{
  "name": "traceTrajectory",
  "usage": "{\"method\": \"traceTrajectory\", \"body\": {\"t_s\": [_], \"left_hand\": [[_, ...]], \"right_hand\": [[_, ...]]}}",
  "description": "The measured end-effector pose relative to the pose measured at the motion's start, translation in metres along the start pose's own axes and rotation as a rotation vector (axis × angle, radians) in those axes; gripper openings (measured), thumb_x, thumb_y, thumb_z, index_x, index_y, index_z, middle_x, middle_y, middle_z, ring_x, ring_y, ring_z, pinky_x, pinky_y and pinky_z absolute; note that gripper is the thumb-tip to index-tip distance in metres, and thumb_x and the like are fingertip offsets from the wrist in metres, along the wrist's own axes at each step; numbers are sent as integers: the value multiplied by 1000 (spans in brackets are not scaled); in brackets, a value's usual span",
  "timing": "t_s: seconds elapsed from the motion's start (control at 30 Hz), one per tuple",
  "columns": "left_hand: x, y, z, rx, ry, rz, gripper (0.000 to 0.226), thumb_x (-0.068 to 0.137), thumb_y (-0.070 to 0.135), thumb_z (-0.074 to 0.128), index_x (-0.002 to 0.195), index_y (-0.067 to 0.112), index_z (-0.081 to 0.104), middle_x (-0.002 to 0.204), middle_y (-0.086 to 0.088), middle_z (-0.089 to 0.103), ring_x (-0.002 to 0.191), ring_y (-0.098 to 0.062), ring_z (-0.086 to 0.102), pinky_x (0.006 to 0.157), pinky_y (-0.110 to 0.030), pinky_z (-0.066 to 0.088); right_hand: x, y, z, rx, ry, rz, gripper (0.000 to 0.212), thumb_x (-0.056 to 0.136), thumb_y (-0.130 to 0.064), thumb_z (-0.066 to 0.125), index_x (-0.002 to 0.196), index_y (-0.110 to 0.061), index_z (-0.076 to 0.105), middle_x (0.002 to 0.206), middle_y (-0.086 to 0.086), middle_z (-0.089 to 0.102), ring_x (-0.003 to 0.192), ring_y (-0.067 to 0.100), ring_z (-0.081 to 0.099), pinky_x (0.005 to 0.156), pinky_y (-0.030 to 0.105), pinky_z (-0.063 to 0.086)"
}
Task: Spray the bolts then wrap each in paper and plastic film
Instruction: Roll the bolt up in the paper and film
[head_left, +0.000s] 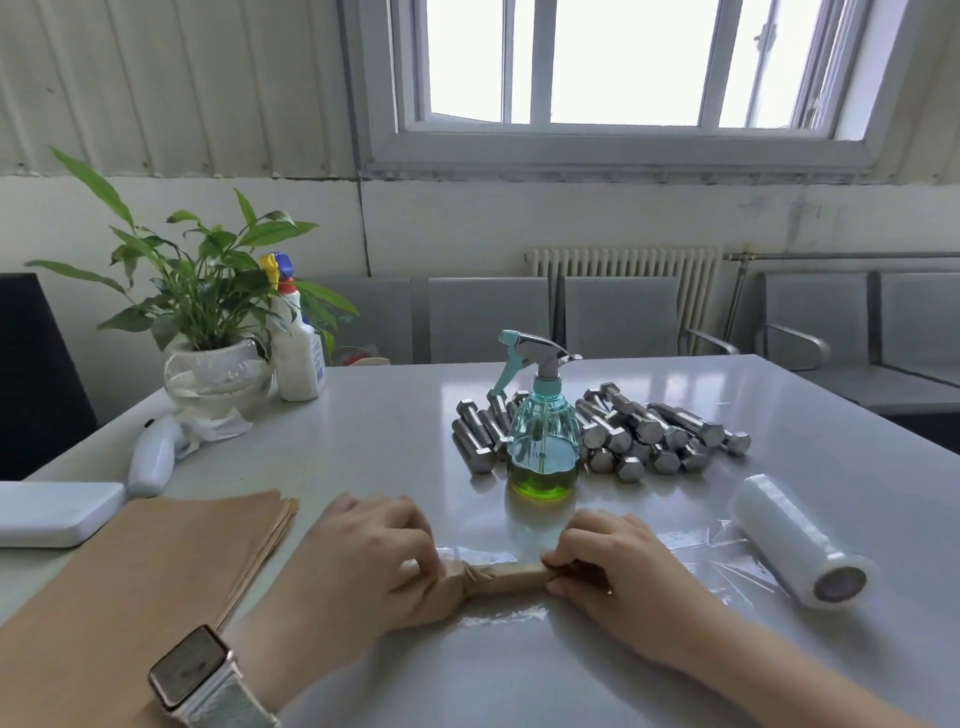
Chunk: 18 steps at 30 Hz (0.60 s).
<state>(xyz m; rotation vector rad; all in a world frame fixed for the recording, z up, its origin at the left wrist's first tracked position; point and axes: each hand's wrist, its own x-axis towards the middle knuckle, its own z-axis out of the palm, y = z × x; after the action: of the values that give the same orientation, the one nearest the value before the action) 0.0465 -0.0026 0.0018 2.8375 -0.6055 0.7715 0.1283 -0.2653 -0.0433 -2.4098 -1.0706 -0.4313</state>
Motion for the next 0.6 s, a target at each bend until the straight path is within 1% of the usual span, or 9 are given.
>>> {"method": "traceTrajectory", "body": {"t_s": [0.07, 0.13, 0.2, 0.23, 0.3, 0.37, 0.43, 0.5, 0.6], "left_hand": [[3, -1, 2, 16, -76, 5, 17, 58, 33, 86, 58, 34, 69, 71, 20, 64, 61, -6, 63, 67, -21, 37], [5, -4, 4, -1, -114, -2, 18, 57, 35, 88, 60, 37, 70, 71, 22, 64, 62, -2, 62, 67, -21, 43], [5, -4, 6, 4, -145, -10, 4, 65, 41, 73, 64, 37, 71, 75, 23, 63, 65, 3, 60, 72, -23, 47], [5, -5, 8, -18, -177, -51, 15, 73, 46, 60, 71, 37, 72, 81, 24, 62, 71, 6, 58, 79, -26, 46], [1, -12, 15, -100, -216, -125, 47, 79, 64, 34, 87, 38, 72, 96, 27, 57, 90, 10, 53, 91, -24, 34], [-3, -19, 19, -166, -257, -133, 54, 75, 76, 35, 93, 40, 70, 101, 30, 54, 97, 11, 50, 92, -20, 30], [-4, -22, 19, -204, -296, -113, 43, 76, 73, 53, 94, 39, 71, 101, 31, 54, 96, 11, 50, 92, -19, 32], [-2, -24, 18, -317, -302, -140, 20, 81, 52, 70, 90, 34, 75, 98, 27, 58, 93, 7, 55, 90, -21, 41], [0, -26, 14, -510, -336, -279, 2, 84, 32, 76, 83, 33, 77, 94, 22, 65, 91, 0, 62, 89, -25, 47]], "right_hand": [[0, -1, -1, 0, 1, 7, 12, 79, -35, 75, 89, -30, 70, 90, -16, 60, 87, 9, 57, 80, 36, 46], [1, -3, -2, 11, -3, 13, 11, 79, -34, 76, 88, -29, 71, 89, -17, 59, 87, 9, 56, 80, 37, 46], [2, -3, -3, 46, 3, 17, 10, 79, -30, 77, 85, -26, 71, 86, -19, 57, 84, 10, 57, 78, 38, 47], [2, -3, -4, 61, 4, 18, 10, 78, -28, 78, 84, -25, 71, 85, -20, 55, 82, 10, 57, 77, 38, 48], [2, -4, -4, 78, -1, 23, 10, 78, -27, 79, 83, -23, 71, 85, -20, 54, 82, 10, 56, 78, 39, 49], [2, -4, -4, 91, -5, 33, 11, 78, -26, 79, 84, -22, 71, 86, -18, 56, 83, 11, 57, 80, 39, 48], [2, -4, -4, 108, -14, 47, 11, 79, -25, 80, 84, -22, 71, 88, -18, 58, 86, 12, 59, 82, 39, 49], [3, -4, -5, 126, -25, 56, 11, 79, -24, 80, 83, -21, 70, 88, -19, 58, 90, 13, 62, 84, 41, 49], [4, -5, -6, 144, -34, 65, 11, 79, -23, 79, 84, -20, 70, 89, -21, 58, 93, 14, 64, 85, 42, 49]]}}
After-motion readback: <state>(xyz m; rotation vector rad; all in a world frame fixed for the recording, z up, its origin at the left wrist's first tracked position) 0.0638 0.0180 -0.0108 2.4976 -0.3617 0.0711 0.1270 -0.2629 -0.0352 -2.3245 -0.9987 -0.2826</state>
